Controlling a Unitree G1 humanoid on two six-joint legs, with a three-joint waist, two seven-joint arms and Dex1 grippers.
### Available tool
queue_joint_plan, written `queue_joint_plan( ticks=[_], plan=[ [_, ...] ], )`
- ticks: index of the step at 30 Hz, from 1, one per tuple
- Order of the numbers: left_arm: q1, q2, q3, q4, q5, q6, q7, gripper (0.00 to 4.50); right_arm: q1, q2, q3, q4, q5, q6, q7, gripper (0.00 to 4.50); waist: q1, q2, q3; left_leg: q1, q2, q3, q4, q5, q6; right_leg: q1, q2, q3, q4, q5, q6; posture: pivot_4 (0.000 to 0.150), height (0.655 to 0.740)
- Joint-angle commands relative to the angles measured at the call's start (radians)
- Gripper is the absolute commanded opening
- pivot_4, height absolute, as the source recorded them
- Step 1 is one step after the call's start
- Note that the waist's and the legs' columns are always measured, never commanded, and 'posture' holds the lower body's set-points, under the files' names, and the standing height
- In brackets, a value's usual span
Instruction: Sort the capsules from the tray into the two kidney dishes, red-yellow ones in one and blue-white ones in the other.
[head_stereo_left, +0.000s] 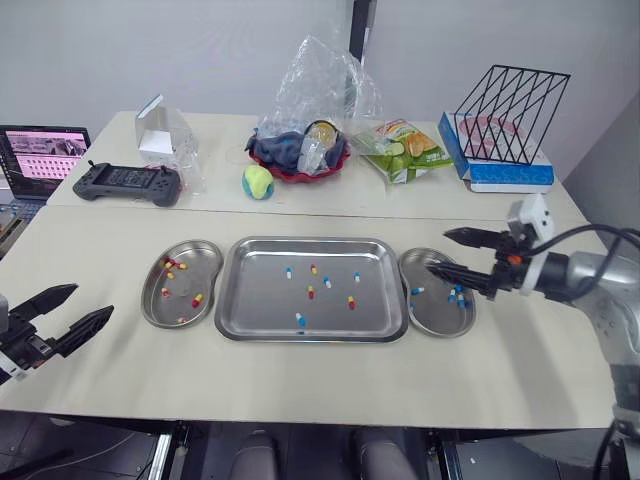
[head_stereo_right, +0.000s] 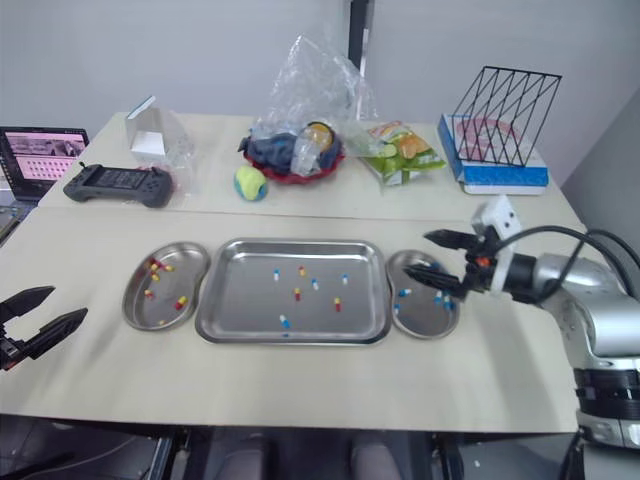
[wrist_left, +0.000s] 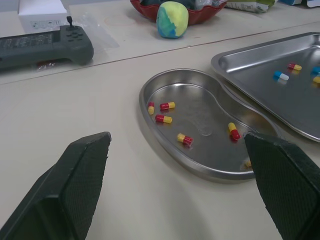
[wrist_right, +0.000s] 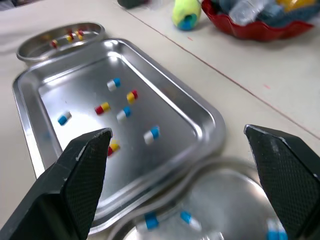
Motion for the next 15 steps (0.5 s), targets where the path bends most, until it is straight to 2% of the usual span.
queue_joint_plan(
  ticks=[1,6,11,15],
  plan=[
    [0.013,0.023,0.009,-0.063,-0.037,0.023,-0.017,4.49,-0.072,0.036,0.077,-0.056,0.029,0.097,-0.013,4.50,-0.001,0.000,0.000,0.000,0.000,0.000,0.000,0.000,0.000,0.000,0.000,0.000,0.000,0.000,0.000,0.150,0.7174],
    [0.051,0.018,-0.003,-0.155,-0.055,0.062,-0.019,4.49,-0.137,0.085,0.190,-0.100,0.002,0.120,0.008,4.50,-0.002,0.000,0.000,-0.001,0.000,0.000,0.000,0.000,0.000,-0.001,0.000,0.000,0.000,0.000,0.000,0.150,0.7174],
    [0.078,0.014,-0.022,-0.223,-0.054,0.076,-0.018,4.49,-0.226,0.211,0.362,-0.162,-0.081,0.089,-0.033,4.50,-0.016,0.000,0.000,-0.001,0.001,0.000,0.000,0.000,0.000,-0.002,0.000,-0.001,0.001,0.000,0.000,0.150,0.7174],
    [0.100,0.010,-0.037,-0.250,-0.034,0.065,-0.019,4.49,-0.276,0.305,0.523,-0.130,-0.224,0.057,-0.089,4.50,-0.016,0.000,0.000,-0.001,0.001,-0.001,-0.001,0.000,0.000,-0.003,0.001,-0.002,0.003,-0.001,-0.002,0.150,0.7174]
  ],
)
